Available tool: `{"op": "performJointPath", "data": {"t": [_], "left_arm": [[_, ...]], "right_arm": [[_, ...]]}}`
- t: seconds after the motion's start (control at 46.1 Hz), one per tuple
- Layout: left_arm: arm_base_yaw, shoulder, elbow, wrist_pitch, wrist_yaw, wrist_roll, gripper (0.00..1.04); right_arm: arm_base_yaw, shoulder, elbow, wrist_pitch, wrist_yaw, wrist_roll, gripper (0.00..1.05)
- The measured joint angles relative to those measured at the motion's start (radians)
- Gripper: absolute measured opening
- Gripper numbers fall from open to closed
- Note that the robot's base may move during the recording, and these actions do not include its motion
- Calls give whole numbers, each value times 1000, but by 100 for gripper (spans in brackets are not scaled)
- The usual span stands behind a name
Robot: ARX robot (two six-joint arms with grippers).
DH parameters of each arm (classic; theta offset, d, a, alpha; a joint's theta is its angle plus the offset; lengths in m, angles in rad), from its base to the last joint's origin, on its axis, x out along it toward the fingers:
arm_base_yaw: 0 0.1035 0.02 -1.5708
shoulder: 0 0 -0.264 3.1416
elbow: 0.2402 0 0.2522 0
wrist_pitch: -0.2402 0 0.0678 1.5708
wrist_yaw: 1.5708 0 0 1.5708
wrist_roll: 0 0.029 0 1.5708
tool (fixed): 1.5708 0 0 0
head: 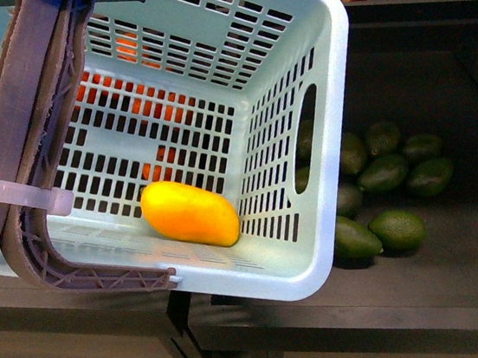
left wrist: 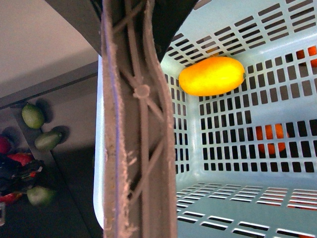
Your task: Pick mango and avocado into basket
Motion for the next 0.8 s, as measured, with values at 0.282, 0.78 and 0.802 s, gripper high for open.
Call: {"op": "performJointPath", "data": {"t": [0.282, 0.78, 0.802], "left_arm": [[0, 0, 0, 0, 0, 0, 7], [0, 0, 0, 0, 0, 0, 7], [0, 0, 0, 0, 0, 0, 7]], "right_arm": [[172, -430, -195, -80, -2, 185, 57], [623, -628, -200, -199, 192, 280, 57], [636, -623, -197, -199, 198, 282, 57]]}}
